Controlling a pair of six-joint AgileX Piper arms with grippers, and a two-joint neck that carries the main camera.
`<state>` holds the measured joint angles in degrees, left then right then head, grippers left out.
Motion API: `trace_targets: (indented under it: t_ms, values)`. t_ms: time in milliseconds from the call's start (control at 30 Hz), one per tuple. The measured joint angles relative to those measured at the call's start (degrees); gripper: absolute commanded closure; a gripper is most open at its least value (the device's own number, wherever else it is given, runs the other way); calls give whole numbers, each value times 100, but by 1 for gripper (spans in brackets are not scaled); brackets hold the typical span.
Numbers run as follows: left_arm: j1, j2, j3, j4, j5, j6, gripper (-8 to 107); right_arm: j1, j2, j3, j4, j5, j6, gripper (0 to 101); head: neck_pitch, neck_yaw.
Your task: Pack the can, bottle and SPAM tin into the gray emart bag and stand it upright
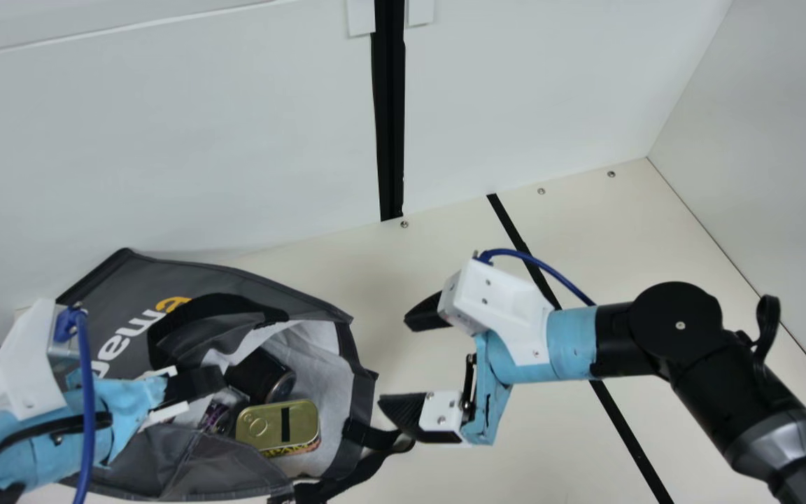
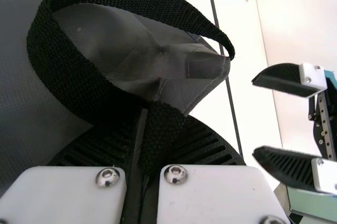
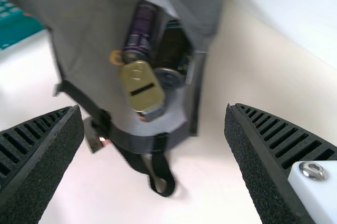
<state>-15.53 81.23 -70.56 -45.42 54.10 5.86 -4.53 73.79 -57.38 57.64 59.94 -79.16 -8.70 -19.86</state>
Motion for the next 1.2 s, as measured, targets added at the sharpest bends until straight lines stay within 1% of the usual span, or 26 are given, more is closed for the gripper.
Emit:
trace_targets:
  t_ms: [167, 533, 800, 1000, 1200]
  values:
    - [0, 0, 0, 0, 0, 0, 107, -140, -91, -49, -139, -203, 275, 6, 0, -9]
    - [0, 0, 0, 0, 0, 0, 107, -599, -392, -26, -570, -648, 970, 6, 0, -9]
    - [0, 0, 0, 0, 0, 0, 107, -1069, -614, 10, -898, -834, 1430, 6, 0, 0]
    - [0, 0, 0, 0, 0, 0, 107, -1444, -768, 10, -1243, -991, 1828, 6, 0, -9]
    - [0, 0, 0, 0, 0, 0, 107, -1767, -900, -34, -1703, -1213, 2285, 6, 0, -9]
